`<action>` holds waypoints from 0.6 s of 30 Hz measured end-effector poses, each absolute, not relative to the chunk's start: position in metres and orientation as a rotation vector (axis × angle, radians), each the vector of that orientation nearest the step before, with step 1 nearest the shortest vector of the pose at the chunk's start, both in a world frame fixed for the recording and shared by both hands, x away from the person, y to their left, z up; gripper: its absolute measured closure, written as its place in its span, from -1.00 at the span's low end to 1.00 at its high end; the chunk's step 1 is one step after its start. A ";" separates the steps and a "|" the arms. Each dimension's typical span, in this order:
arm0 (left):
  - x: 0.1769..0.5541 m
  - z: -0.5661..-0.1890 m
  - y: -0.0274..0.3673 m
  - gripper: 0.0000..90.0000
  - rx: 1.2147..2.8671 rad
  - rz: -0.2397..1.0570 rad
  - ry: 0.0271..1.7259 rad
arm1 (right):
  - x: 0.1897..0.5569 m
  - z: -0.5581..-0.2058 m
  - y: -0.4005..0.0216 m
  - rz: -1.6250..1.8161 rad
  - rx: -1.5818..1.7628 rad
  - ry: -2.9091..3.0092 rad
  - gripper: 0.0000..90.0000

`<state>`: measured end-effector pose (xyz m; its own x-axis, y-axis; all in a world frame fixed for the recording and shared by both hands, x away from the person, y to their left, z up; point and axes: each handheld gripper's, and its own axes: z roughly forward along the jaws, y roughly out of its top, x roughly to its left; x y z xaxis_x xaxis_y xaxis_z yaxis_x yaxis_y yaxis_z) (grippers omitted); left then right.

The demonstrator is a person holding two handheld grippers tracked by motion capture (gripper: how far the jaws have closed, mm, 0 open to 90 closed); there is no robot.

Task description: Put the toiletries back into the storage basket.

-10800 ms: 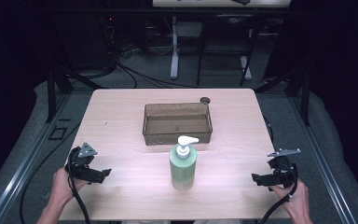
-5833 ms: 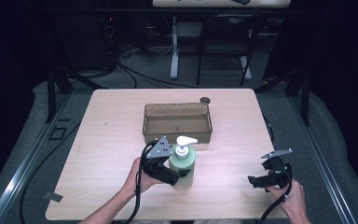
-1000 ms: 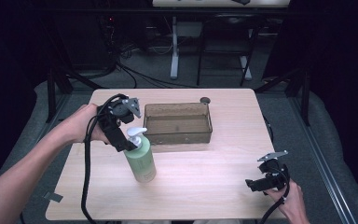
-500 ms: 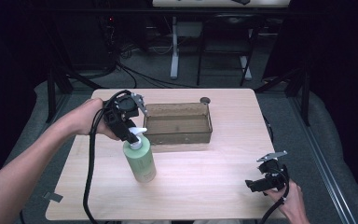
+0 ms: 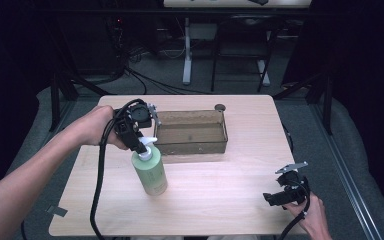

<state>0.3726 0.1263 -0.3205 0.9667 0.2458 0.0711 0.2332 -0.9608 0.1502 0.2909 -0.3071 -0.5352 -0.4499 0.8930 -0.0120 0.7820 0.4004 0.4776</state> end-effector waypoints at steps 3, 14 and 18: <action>0.372 -0.320 0.125 0.39 2.993 0.144 0.362 | 0.291 -0.535 -0.307 0.599 1.465 2.395 -0.92; 0.370 -0.319 0.123 0.40 3.030 0.155 0.317 | 0.291 -0.535 -0.308 0.575 1.467 2.408 -0.92; 0.371 -0.318 0.124 0.40 3.037 0.164 0.310 | 0.291 -0.536 -0.309 0.581 1.469 2.406 -0.92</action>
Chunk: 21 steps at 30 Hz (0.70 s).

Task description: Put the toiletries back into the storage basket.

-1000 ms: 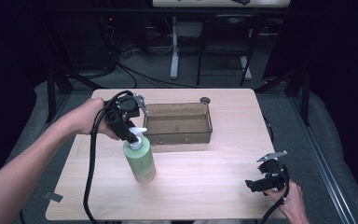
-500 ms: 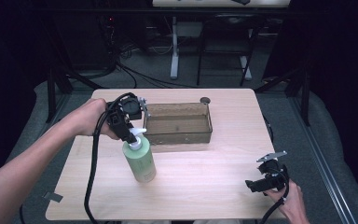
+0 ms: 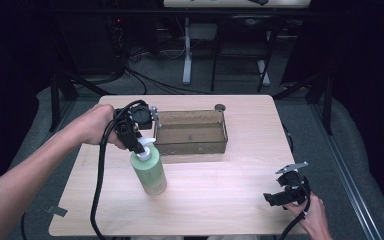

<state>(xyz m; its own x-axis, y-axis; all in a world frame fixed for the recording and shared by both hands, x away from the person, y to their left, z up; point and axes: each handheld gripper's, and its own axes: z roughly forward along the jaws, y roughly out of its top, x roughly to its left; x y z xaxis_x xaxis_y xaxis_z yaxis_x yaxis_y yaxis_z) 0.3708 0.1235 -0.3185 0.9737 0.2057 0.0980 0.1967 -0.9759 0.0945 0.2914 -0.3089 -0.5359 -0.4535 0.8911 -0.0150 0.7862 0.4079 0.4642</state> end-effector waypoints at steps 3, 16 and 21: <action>0.371 -0.317 0.123 0.40 3.039 0.162 0.306 | 0.292 -0.536 -0.309 0.582 1.468 2.408 -0.92; 0.378 -0.298 0.119 0.40 3.053 0.159 0.320 | 0.291 -0.536 -0.309 0.584 1.463 2.407 -0.92; 0.380 -0.290 0.116 0.40 3.050 0.189 0.323 | 0.291 -0.536 -0.309 0.583 1.457 2.407 -0.93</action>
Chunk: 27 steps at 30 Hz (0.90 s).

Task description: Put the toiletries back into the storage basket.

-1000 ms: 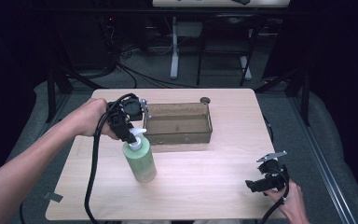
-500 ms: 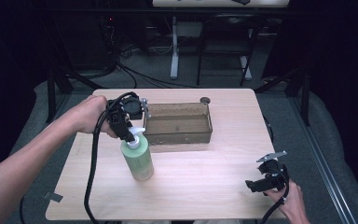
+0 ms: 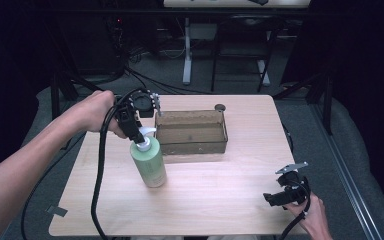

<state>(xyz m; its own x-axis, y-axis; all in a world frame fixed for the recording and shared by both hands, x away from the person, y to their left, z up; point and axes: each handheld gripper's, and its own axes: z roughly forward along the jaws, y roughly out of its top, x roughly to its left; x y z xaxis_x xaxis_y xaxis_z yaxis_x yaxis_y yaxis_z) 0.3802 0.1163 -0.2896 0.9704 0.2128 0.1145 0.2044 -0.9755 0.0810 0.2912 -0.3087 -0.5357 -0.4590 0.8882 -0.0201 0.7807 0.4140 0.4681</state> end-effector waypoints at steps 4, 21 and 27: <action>0.383 -0.283 0.114 0.40 3.052 0.208 0.334 | 0.291 -0.535 -0.308 0.579 1.456 2.408 -0.93; 0.394 -0.251 0.110 0.40 3.046 0.236 0.387 | 0.291 -0.537 -0.310 0.583 1.458 2.409 -0.92; 0.398 -0.240 0.107 0.40 3.060 0.270 0.390 | 0.291 -0.537 -0.309 0.582 1.457 2.409 -0.92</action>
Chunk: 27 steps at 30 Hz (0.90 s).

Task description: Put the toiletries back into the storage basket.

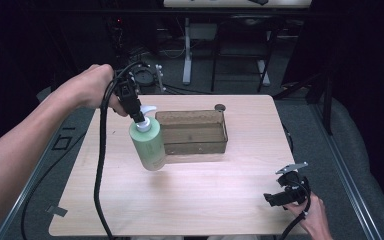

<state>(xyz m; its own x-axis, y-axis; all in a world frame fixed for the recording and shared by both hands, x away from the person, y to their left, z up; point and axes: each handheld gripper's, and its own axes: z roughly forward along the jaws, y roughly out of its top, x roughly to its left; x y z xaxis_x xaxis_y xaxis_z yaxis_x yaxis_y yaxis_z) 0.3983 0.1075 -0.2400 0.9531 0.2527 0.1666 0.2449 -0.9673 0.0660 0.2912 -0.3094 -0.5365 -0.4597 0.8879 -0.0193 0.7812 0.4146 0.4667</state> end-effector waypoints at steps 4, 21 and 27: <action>0.400 -0.232 0.105 0.40 3.056 0.295 0.396 | 0.291 -0.537 -0.310 0.581 1.459 2.407 -0.92; 0.413 -0.199 0.092 0.40 3.044 0.356 0.405 | 0.289 -0.537 -0.311 0.577 1.458 2.402 -0.94; 0.420 -0.195 0.091 0.40 3.038 0.376 0.427 | 0.289 -0.537 -0.312 0.584 1.456 2.401 -0.96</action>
